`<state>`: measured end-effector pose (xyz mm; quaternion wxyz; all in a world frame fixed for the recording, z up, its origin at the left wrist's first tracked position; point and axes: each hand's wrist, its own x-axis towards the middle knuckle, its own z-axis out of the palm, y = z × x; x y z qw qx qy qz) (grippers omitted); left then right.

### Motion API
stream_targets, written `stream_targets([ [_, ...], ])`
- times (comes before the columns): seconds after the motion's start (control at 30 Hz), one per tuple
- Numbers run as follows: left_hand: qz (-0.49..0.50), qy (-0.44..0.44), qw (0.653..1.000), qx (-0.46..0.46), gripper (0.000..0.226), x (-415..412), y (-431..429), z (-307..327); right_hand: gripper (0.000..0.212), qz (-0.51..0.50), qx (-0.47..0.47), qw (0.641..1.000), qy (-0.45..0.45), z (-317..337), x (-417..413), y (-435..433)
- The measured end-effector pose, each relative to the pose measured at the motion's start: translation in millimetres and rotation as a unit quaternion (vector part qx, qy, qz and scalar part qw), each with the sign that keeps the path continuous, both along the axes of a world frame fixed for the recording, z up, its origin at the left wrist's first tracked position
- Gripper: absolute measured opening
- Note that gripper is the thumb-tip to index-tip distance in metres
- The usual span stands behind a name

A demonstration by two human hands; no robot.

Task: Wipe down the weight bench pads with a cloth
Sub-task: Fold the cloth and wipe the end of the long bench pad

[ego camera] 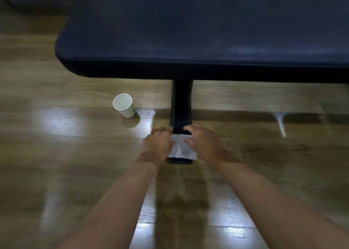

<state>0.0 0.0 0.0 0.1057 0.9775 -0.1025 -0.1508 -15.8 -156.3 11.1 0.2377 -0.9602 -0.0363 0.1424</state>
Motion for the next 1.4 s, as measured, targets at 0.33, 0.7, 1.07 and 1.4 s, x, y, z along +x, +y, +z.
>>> stream_targets([
  [0.33,0.042,0.011,0.997,-0.070,0.016,-21,-10,36,0.014,-0.063,-0.070,0.995,-0.025,7,-23,8],
  [0.7,0.160,0.022,0.931,-0.327,0.023,-65,15,319,0.012,-0.073,0.100,0.987,-0.105,301,-70,-7],
  [1.07,0.210,0.011,0.950,-0.233,0.043,93,43,365,0.033,-0.006,-0.037,0.992,-0.119,344,75,46],
  [1.4,0.116,0.075,0.989,-0.050,0.086,124,88,331,0.039,0.129,-0.114,0.978,-0.117,294,148,79],
])
